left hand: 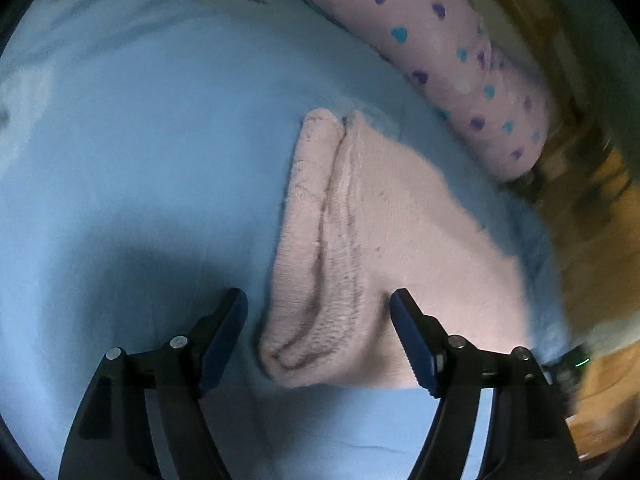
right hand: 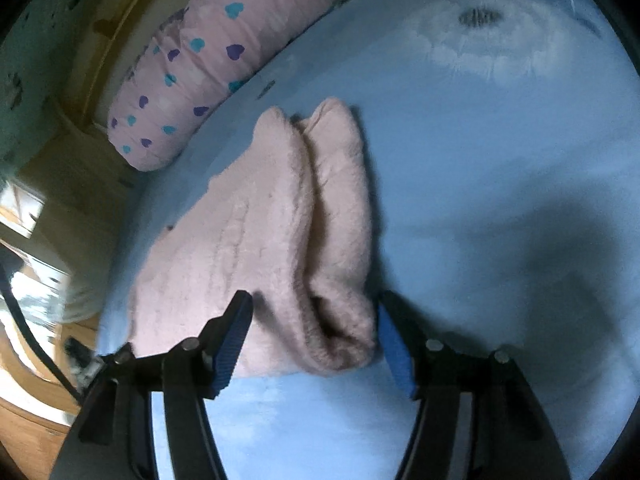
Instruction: Fold small clothes
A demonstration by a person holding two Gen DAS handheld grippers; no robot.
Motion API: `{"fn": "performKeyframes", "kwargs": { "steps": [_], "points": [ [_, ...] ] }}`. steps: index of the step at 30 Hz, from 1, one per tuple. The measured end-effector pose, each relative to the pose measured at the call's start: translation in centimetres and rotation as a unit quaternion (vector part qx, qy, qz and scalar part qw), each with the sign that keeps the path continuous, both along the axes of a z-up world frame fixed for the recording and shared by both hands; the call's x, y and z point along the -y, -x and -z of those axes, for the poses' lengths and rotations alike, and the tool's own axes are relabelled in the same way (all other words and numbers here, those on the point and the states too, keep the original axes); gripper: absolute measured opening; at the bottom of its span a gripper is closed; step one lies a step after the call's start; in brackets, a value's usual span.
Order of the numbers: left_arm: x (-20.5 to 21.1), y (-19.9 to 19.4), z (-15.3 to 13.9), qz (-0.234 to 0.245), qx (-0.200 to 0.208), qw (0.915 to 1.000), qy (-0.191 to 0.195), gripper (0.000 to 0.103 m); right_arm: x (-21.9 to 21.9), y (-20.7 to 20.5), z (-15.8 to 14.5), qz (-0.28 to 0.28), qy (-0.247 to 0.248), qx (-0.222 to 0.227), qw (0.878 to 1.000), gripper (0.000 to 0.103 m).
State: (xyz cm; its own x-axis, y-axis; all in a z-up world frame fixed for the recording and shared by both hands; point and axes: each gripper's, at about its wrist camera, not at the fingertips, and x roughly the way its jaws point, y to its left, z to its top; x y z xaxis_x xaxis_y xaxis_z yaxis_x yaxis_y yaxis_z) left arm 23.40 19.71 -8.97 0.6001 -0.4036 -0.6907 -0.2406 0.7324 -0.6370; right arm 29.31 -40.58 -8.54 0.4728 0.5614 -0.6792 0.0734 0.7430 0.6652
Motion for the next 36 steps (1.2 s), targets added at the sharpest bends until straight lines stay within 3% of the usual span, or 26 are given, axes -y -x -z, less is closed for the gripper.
{"fn": "performKeyframes", "kwargs": {
  "steps": [2, 3, 9, 13, 15, 17, 18, 21, 24, 29, 36],
  "points": [
    [-0.2, 0.1, 0.6, 0.006, -0.005, 0.9977, 0.067, 0.068, -0.3, 0.0, 0.2, -0.006, -0.019, -0.007, 1.000, 0.066],
    [-0.1, 0.1, 0.7, 0.007, -0.007, 0.9966, 0.082, 0.068, -0.5, 0.0, 0.2, -0.009, -0.023, -0.008, 1.000, 0.066],
    [1.0, -1.1, 0.6, 0.006, -0.008, 0.9986, 0.052, 0.068, -0.6, -0.3, 1.0, 0.014, -0.042, -0.001, 0.999, 0.066],
    [1.0, -1.8, 0.8, -0.007, -0.009, 0.9980, 0.062, 0.068, -0.1, -0.7, 1.4, 0.033, -0.064, -0.002, 0.997, 0.066],
    [1.0, -1.5, 0.9, -0.015, -0.013, 0.9982, 0.057, 0.059, -0.2, -0.8, 1.4, 0.038, -0.065, -0.004, 0.997, 0.066],
    [1.0, -0.9, 1.1, -0.024, -0.030, 0.9989, 0.029, 0.030, -0.5, -0.8, 1.3, 0.035, -0.060, -0.006, 0.998, 0.062],
    [1.0, -0.7, 1.1, -0.027, -0.037, 0.9988, 0.018, 0.028, -0.5, -0.9, 1.3, 0.031, -0.053, -0.008, 0.998, 0.058],
    [0.8, -0.9, 1.2, -0.028, -0.045, 0.9982, 0.028, 0.020, -1.0, -1.0, 1.4, 0.016, -0.013, -0.030, 0.999, 0.024],
    [1.0, -0.9, 0.8, -0.025, -0.047, 0.9985, 0.016, 0.018, -1.6, -1.1, 0.8, 0.015, 0.017, -0.034, 0.999, 0.021],
    [0.9, -0.2, -0.8, -0.007, -0.030, 0.9995, -0.007, 0.016, -3.6, -0.9, -2.5, -0.017, 0.114, 0.007, 0.993, 0.019],
    [1.5, 2.3, -1.4, 0.011, -0.039, 0.9987, -0.030, 0.016, -3.1, 1.6, -3.3, -0.045, 0.135, 0.003, 0.990, 0.018]
  ]
}}
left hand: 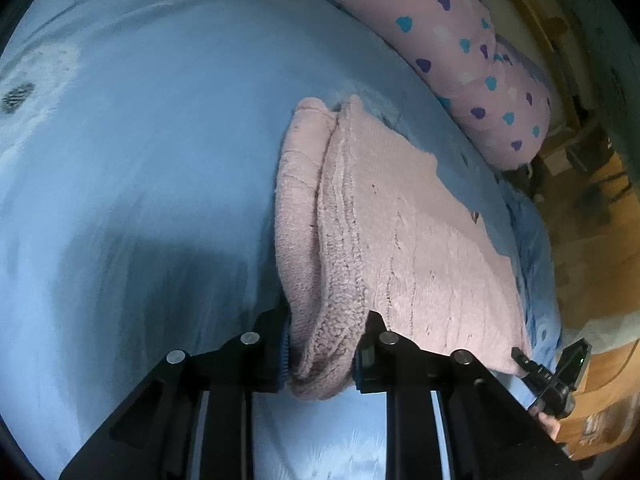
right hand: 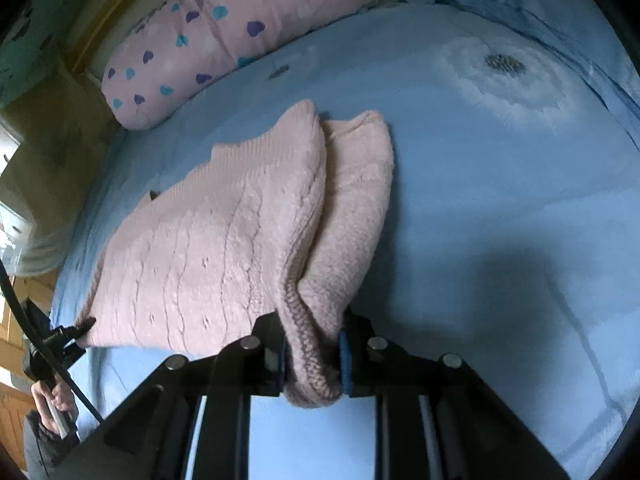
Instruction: Fold small clothes
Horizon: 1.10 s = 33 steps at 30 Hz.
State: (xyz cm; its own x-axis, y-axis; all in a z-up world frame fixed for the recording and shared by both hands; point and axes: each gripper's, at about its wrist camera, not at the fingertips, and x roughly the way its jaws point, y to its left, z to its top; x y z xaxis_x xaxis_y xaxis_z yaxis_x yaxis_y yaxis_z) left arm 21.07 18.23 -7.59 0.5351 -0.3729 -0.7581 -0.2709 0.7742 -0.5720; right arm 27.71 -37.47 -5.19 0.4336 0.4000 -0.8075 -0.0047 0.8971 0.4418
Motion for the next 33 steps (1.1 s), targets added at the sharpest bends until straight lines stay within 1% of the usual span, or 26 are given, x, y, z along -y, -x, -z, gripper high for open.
{"fn": "performKeyframes", "kwargs": {
  "steps": [4, 7, 9, 13, 16, 19, 21, 22, 24, 26, 29, 31, 33],
  "points": [
    [0.5, 3.1, -1.1, 0.018, 0.008, 0.9996, -0.022, 0.016, 0.5, 2.8, -0.8, -0.009, 0.005, 0.006, 1.000, 0.018],
    [0.1, 6.1, -1.4, 0.021, 0.013, 0.9995, -0.018, 0.016, 0.6, 5.8, -1.2, -0.014, 0.008, 0.005, 1.000, 0.018],
    [-0.5, 8.2, -1.5, 0.019, 0.016, 0.9996, -0.014, 0.016, 0.6, 8.4, -1.2, -0.015, -0.003, 0.001, 1.000, 0.018],
    [-1.3, 12.8, -1.9, 0.013, 0.021, 0.9997, 0.007, 0.016, 0.8, 12.6, -1.3, -0.012, -0.032, -0.010, 0.999, 0.019],
    [-1.2, 15.8, -2.1, 0.012, 0.023, 0.9996, 0.005, 0.016, 1.6, 15.7, -1.7, 0.000, -0.064, -0.011, 0.998, 0.019],
    [-0.8, 16.9, -2.3, 0.019, 0.025, 0.9995, -0.003, 0.016, 2.7, 18.2, -1.5, 0.015, -0.100, -0.024, 0.995, 0.019],
    [-0.7, 16.4, -2.3, 0.022, 0.024, 0.9994, -0.015, 0.016, 3.3, 19.1, -1.2, 0.025, -0.115, -0.034, 0.992, 0.019],
    [-0.7, 15.9, -2.0, 0.019, 0.017, 0.9995, -0.018, 0.016, 3.4, 19.1, -0.9, 0.030, -0.120, -0.040, 0.992, 0.020],
    [-1.0, 14.9, -1.1, 0.009, 0.000, 0.9999, -0.013, 0.016, 3.0, 18.7, -0.5, 0.033, -0.102, -0.046, 0.993, 0.020],
    [-1.3, 14.0, -0.6, -0.002, -0.008, 0.9999, -0.009, 0.016, 1.8, 17.9, -0.6, 0.023, -0.058, -0.039, 0.997, 0.020],
    [-1.6, 14.0, -0.2, -0.002, -0.011, 0.9999, -0.009, 0.017, 0.3, 17.1, -1.2, 0.008, -0.001, -0.016, 1.000, 0.021],
    [-1.5, 14.6, 0.1, 0.006, -0.016, 0.9998, -0.007, 0.018, -0.1, 17.1, -1.3, 0.003, 0.021, -0.018, 1.000, 0.023],
    [-1.9, 15.3, 0.4, 0.008, -0.016, 0.9998, 0.008, 0.020, -0.5, 17.2, -1.0, 0.001, 0.039, -0.026, 0.999, 0.027]
  ]
}}
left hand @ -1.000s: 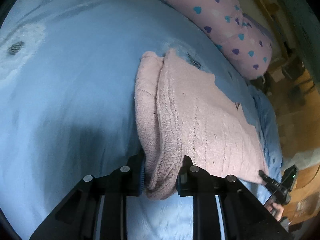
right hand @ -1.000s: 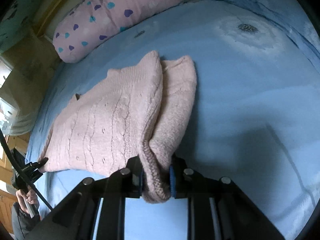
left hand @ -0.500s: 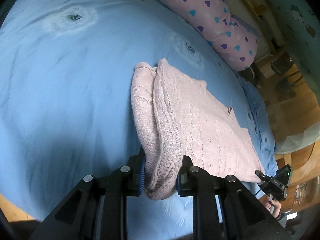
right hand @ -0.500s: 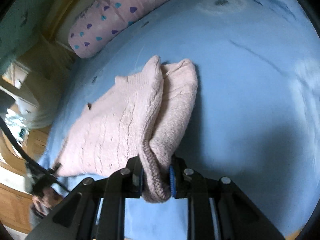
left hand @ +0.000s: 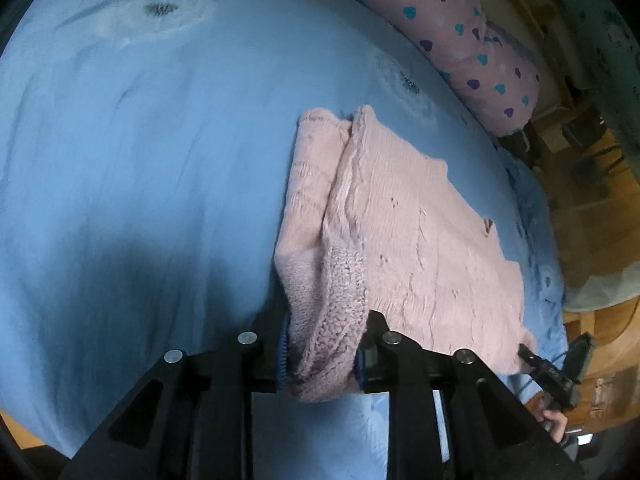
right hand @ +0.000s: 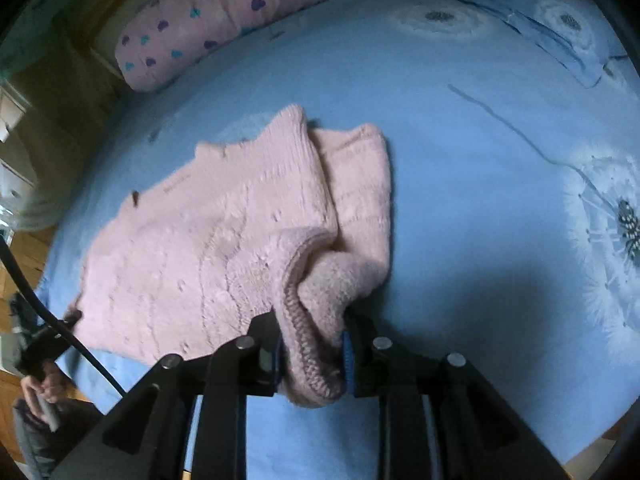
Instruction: Fold small clothes
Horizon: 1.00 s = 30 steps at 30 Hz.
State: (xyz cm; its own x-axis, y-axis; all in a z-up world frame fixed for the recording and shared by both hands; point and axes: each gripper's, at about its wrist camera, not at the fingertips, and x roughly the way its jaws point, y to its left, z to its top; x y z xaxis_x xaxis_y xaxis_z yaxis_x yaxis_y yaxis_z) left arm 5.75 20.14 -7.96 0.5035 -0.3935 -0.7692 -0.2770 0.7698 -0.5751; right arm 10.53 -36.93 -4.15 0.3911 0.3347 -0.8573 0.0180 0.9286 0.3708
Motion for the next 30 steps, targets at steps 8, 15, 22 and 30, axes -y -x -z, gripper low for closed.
{"fn": "performKeyframes", "kwargs": {
  "steps": [8, 15, 22, 30],
  "points": [
    [-2.6, 2.8, -2.9, -0.034, 0.049, 0.9980, -0.023, 0.048, 0.4, 1.9, -2.9, 0.059, 0.133, 0.048, 0.988, 0.065],
    [-0.3, -1.1, -1.8, 0.026, 0.031, 0.9992, 0.001, 0.075, -4.7, 2.7, -7.8, 0.030, 0.235, 0.174, 0.956, 0.065],
    [0.8, -4.1, -0.1, 0.046, 0.018, 0.9977, -0.047, 0.075, -13.5, 3.3, -9.5, -0.124, 0.176, 0.239, 0.947, 0.065],
    [-0.9, -4.5, 0.6, 0.020, 0.024, 0.9989, 0.033, 0.032, -20.3, 0.0, -5.5, -0.222, 0.036, 0.167, 0.960, 0.034]
  ]
}}
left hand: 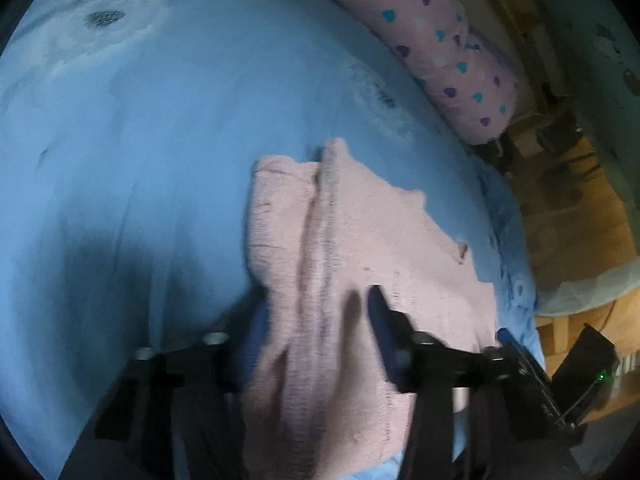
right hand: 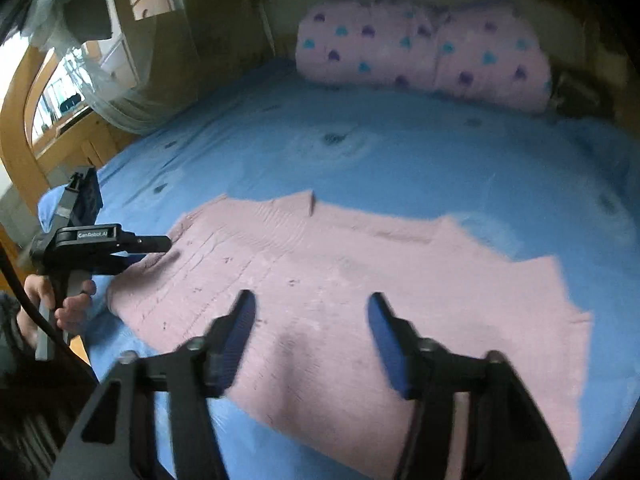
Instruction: Fold small clothes
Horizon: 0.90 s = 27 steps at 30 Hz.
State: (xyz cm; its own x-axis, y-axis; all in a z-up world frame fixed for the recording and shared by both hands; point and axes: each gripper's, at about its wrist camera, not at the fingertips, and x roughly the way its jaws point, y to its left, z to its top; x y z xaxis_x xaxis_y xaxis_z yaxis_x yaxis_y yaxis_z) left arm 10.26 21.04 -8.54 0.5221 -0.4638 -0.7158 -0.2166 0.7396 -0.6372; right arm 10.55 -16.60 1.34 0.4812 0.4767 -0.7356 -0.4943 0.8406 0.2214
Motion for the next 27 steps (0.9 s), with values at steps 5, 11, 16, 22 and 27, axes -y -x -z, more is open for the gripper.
{"fn": "performKeyframes", "kwargs": {
  "steps": [5, 11, 16, 22, 27],
  "points": [
    [0.5, -0.2, 0.0, 0.009, -0.002, 0.9998, -0.019, 0.015, -1.1, -1.1, 3.9, 0.006, -0.032, -0.074, 0.997, 0.008],
    [0.3, 0.5, -1.1, 0.000, 0.023, 0.9997, 0.004, 0.008, -2.0, -0.6, 5.9, 0.016, 0.006, -0.045, 0.999, 0.006],
    [2.8, 0.2, -5.6, 0.029, 0.078, 0.9965, 0.013, 0.007, -1.0, -0.6, 4.5, 0.010, -0.014, -0.061, 0.998, 0.015],
    [8.2, -0.3, -10.7, 0.058, 0.097, 0.9935, -0.015, 0.007, 3.9, -0.3, 2.5, 0.043, -0.053, -0.065, 0.996, 0.029],
    [14.4, -2.0, -14.0, 0.083, 0.086, 0.9922, -0.033, 0.007, 10.4, 0.1, 0.5, 0.107, -0.072, -0.044, 0.991, 0.035]
  ]
}}
